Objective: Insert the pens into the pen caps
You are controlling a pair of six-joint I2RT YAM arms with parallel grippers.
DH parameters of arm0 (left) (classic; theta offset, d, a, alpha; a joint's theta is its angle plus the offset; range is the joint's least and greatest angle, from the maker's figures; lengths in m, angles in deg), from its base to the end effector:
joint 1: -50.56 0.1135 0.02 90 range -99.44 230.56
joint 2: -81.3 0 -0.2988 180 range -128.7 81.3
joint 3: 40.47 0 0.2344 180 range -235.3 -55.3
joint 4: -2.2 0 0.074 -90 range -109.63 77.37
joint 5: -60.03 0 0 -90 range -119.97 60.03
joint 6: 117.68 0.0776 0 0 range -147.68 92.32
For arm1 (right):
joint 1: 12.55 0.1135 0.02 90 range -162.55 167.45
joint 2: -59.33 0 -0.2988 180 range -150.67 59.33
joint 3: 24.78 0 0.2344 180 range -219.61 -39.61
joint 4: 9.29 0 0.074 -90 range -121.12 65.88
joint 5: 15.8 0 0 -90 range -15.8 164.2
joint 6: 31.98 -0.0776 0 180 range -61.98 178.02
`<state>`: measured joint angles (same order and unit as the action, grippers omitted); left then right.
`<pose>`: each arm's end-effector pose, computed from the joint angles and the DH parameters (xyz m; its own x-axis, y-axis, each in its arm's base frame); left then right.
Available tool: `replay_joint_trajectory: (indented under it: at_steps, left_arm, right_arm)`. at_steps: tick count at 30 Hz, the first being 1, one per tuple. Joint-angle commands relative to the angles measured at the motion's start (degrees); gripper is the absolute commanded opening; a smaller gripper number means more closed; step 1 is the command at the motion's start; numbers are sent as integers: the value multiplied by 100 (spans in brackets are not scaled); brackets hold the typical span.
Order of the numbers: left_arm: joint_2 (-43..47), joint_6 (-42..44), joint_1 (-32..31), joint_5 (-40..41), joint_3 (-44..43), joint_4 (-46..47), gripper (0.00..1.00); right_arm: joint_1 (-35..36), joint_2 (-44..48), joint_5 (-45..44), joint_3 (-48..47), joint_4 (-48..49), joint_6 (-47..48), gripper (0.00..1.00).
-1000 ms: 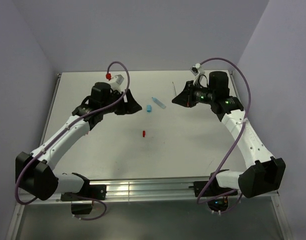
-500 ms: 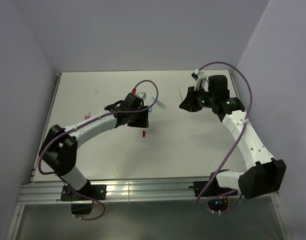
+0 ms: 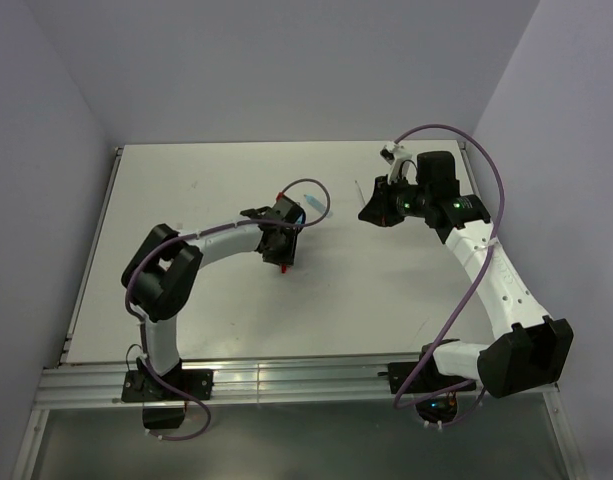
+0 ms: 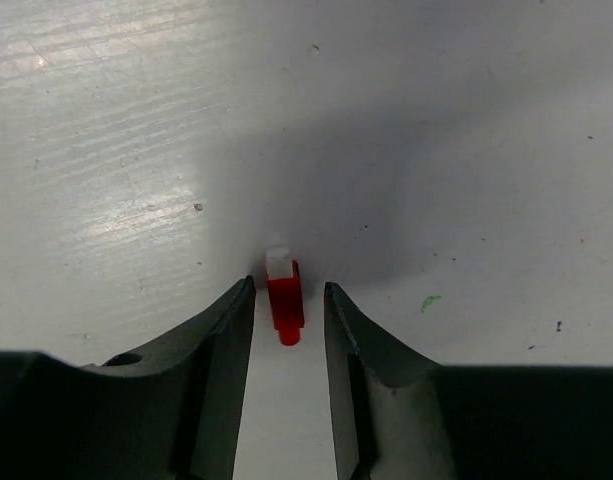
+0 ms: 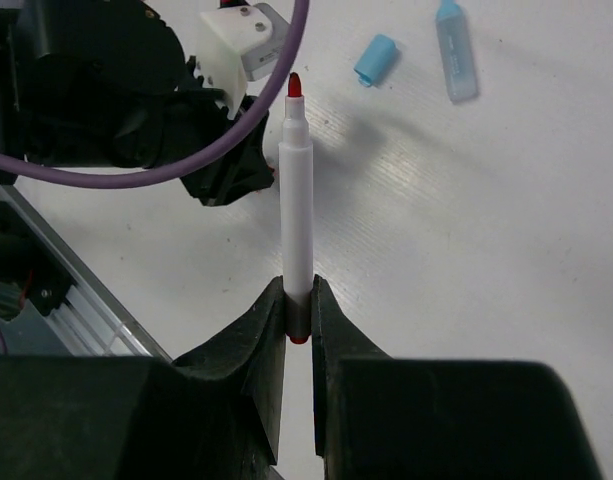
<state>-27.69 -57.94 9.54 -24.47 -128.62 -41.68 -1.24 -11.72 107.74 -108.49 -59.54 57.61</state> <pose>0.3073 -0.2575 0.1759 -0.9029 0.1206 -0.4125 0.1938 0.9709 -0.1403 0.2481 0.0933 0.3629 -0.6024 -0.1144 -0.7900 -0.5885 0.7323 0.3427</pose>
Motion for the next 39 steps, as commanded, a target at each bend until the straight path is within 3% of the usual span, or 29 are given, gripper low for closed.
replay_joint_trajectory:
  at_steps: [1, 5, 8, 14, 15, 19, 22, 26, 29, 30, 34, 38, 39]
  left_arm:
    - [-34, -6, -82, 197, -297, -74, 39]
    - [-87, 11, -196, 232, -288, -56, 40]
    - [-166, 3, -240, 232, -218, -30, 34]
    - [-245, 29, -240, 215, -235, -47, 10]
    - [-228, 20, -232, 232, -314, -65, 0]
    - [-27, 64, -127, 66, -823, -214, 0]
    - [657, 274, 67, -399, -991, 110, 0]
    - [2351, 564, 339, -987, -527, 1216, 0]
    - [3091, 592, 655, -2076, -113, 1929, 0]
    - [3199, 505, 926, -2949, 1, 2087, 0]
    - [3568, -442, 1701, -4378, 248, 3483, 0]
    - [3814, -1831, 2360, -5041, 511, 5442, 0]
    - [3850, -2139, 2631, -5050, 720, 6464, 0]
  right_arm:
    - [-50, 143, 91, 6, 9, 242, 0]
    - [-50, 161, 109, 42, 9, 278, 0]
    - [-50, 152, 126, 50, 0, 286, 0]
    - [-59, 152, 232, 50, -9, 287, 0]
    - [-50, 170, 284, 42, -9, 278, 0]
    - [-59, 292, 337, -125, -53, 321, 0]
    - [-50, 346, 547, -283, -88, 392, 0]
    - [-50, 197, 1038, -520, -88, 357, 0]
    - [-50, 161, 1390, -591, 192, 78, 0]
    - [-50, 196, 1479, -565, 376, -125, 0]
    - [81, 355, 1656, -626, 1325, -715, 0]
    - [380, 83, 1910, -1039, 1634, -1136, 0]
    - [459, 30, 1963, -1066, 1739, -1216, 0]
